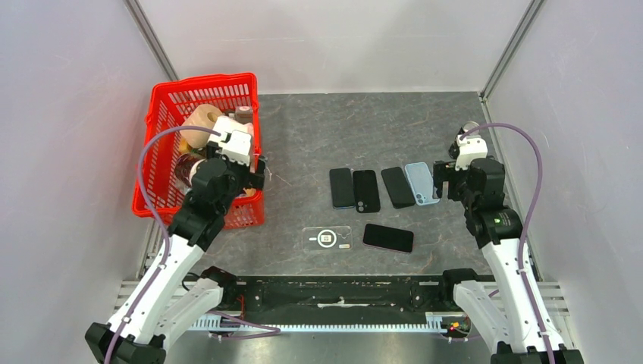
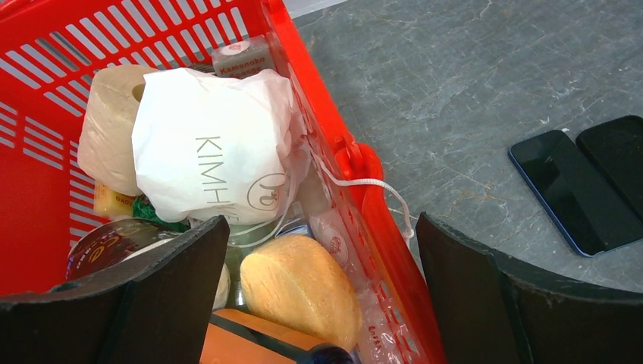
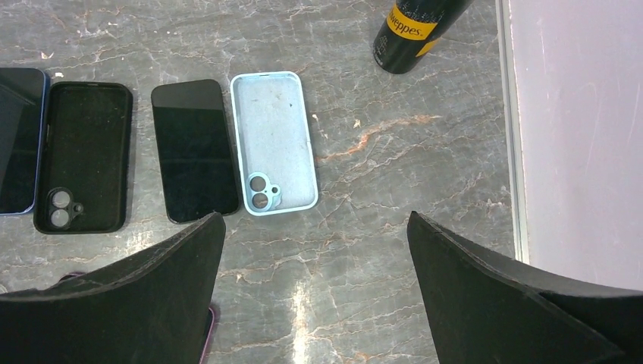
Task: Take the phone out of the phone case
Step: Reset both arms
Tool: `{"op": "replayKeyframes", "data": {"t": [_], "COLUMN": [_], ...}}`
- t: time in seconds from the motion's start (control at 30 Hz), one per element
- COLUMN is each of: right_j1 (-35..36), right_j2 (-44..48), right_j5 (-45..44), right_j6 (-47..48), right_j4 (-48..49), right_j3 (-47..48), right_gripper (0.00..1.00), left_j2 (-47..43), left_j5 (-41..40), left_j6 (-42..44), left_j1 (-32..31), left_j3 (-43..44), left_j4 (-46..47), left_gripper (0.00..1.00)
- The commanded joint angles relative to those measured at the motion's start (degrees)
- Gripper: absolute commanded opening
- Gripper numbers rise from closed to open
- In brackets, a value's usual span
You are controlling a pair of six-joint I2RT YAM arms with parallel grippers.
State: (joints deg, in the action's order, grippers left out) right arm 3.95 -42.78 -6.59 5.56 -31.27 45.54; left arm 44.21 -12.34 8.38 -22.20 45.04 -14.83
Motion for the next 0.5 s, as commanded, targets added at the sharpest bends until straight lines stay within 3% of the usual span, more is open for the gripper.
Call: {"op": "replayKeyframes", "data": {"t": [0.0,0.17,0.47], "right_j1": [-0.2,-0.2,-0.52], "right_j2": [-0.19,0.46,0.73], "right_j5": [-1.76,-2.07,-3.5], "right_j6": [-0.35,-1.53,-2.37], "right_j4": [2.53,2.52,3.3], "right_j3": [-0.01,0.27,0.07], "right_gripper": [0.97,0.97,0.97], "left_j2": [1.09,2.69,2.75], "left_j5": [-3.86,-3.81,-1.78], "left_j6": [-2.98,-1.7,-0.92], "left_j1": [0.58,0.65,2.41], "left_j3": [-0.39,0.25,-7.2], "left_j4": [3.46,4.42,16.38], "left_gripper": [1.0,1.0,1.0]}}
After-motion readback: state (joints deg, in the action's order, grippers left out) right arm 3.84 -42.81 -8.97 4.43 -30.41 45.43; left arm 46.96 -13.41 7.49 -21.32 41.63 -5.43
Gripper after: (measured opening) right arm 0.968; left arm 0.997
